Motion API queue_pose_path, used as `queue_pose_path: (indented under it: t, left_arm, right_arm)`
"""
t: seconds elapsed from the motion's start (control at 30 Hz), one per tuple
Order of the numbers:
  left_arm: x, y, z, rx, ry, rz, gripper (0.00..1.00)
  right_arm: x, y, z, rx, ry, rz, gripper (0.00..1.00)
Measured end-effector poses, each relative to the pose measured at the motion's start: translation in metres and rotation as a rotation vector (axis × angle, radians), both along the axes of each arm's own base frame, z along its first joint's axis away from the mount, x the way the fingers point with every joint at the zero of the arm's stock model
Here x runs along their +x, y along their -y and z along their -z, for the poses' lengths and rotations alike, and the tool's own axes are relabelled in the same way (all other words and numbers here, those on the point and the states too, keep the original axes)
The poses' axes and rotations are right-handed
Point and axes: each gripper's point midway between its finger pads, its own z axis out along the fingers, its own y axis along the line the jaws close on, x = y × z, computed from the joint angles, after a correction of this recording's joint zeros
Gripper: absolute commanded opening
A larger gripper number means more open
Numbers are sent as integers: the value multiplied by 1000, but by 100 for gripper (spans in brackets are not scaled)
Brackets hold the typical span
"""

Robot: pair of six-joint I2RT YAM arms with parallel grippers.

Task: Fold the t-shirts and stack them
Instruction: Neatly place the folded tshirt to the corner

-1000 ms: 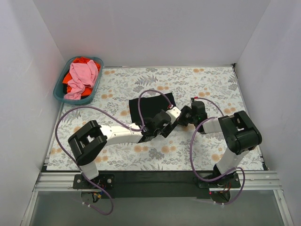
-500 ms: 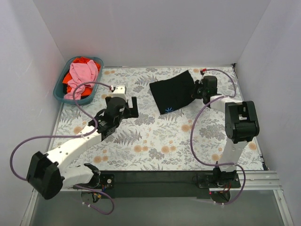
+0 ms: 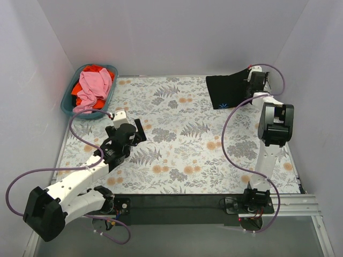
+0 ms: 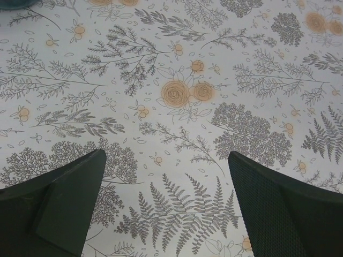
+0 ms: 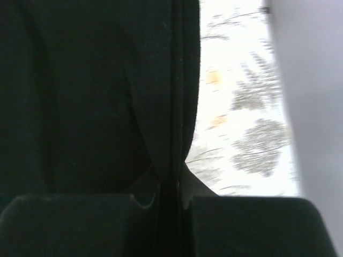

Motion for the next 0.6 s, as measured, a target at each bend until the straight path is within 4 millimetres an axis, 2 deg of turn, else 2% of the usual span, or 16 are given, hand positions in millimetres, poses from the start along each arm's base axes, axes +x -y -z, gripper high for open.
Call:
queue_pose_path:
  t: [0.13,0.3,0.6]
  left_arm:
    - [2,-2,3,10,-2,-17,98]
    - [5,-3,1,9,23,-27,98]
    - [5,-7,5,27,26,-36,98]
  right_arm:
    - [14,41,2,-88,0,63,1]
    - [22,75,5,-164,-10,114,1]
    - [32,108,10,-248,-18,170,1]
